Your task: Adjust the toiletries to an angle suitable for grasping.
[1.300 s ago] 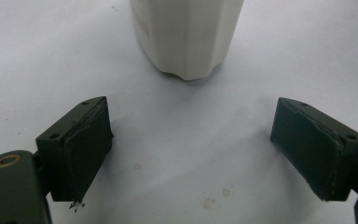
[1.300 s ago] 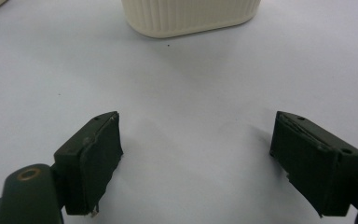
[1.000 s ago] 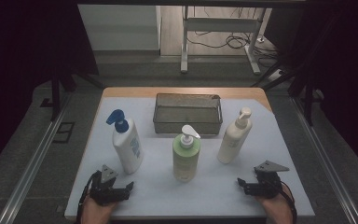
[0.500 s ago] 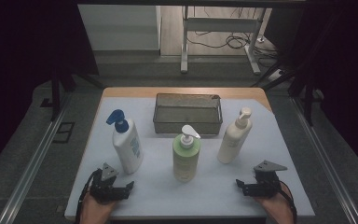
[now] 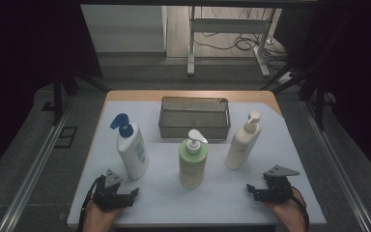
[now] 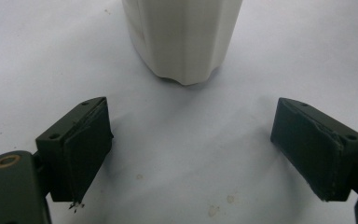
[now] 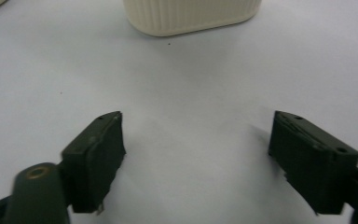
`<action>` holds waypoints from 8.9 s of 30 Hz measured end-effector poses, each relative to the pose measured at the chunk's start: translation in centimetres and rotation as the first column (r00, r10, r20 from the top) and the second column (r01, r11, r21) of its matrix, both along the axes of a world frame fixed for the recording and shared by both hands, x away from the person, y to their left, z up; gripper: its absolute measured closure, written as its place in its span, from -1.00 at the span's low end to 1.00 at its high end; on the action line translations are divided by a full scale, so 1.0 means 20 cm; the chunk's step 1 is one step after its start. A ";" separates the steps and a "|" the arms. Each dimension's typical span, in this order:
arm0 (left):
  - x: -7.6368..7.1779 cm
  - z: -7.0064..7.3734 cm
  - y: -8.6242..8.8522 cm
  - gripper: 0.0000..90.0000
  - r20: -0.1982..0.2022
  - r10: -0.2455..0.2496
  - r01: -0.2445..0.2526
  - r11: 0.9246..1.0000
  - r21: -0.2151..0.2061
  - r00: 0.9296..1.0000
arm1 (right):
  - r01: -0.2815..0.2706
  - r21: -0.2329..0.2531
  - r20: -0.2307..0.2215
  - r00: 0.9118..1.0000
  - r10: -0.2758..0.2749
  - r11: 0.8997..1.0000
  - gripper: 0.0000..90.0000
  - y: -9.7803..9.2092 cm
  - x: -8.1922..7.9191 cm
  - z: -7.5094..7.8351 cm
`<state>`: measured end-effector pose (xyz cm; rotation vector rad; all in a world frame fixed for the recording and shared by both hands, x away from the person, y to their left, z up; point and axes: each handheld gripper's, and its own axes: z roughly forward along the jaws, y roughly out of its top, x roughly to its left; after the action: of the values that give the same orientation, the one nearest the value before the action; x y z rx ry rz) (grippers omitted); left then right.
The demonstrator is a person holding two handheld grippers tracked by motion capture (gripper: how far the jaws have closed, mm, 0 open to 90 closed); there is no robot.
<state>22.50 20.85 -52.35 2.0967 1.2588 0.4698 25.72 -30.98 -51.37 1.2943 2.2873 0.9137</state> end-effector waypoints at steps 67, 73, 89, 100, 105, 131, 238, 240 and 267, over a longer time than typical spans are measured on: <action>0.00 0.00 0.00 -0.73 0.002 0.001 -0.001 1.000 -0.002 1.000 | 0.001 0.037 0.152 0.988 -0.006 0.999 0.99 0.50 0.19 0.15; 0.00 0.00 0.00 -0.73 0.002 0.001 -0.001 1.000 -0.002 1.000 | 0.017 0.030 0.154 0.988 -0.022 0.999 0.99 0.48 0.18 0.15; 0.00 0.00 0.00 -0.73 0.002 0.001 -0.001 1.000 -0.002 1.000 | 0.048 0.024 0.134 0.990 -0.050 0.999 0.99 0.31 0.14 0.14; 0.00 0.00 0.00 -0.73 0.002 0.001 -0.001 1.000 -0.002 1.000 | 0.052 0.013 0.142 0.988 -0.053 0.999 0.99 0.35 0.17 0.13; 0.00 0.00 0.00 -0.73 0.002 0.001 -0.001 1.000 -0.002 1.000 | 0.066 -0.008 0.142 0.988 -0.064 0.998 0.99 0.36 0.17 0.12; 0.00 0.00 0.00 -0.73 0.001 0.001 -0.001 1.000 -0.003 1.000 | 0.128 0.025 0.096 0.987 -0.130 0.991 0.96 0.04 0.18 0.11; 0.00 0.00 0.00 -0.73 0.000 0.000 0.000 1.000 -0.005 1.000 | 0.102 0.065 0.091 0.990 -0.107 0.993 -0.19 0.00 0.43 0.46; 0.00 0.00 0.00 -0.73 0.000 0.000 0.000 1.000 -0.005 1.000 | 0.098 0.075 0.091 0.990 -0.104 0.992 -0.18 0.00 0.43 0.47; 0.00 0.00 0.00 -0.73 0.002 -0.003 0.003 1.000 -0.003 1.000 | -0.025 0.086 0.078 0.997 0.018 0.996 -0.18 0.22 0.42 0.69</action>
<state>22.52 20.90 -52.39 2.0949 1.2546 0.4682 34.12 -26.64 -37.55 1.2486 2.2285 1.0627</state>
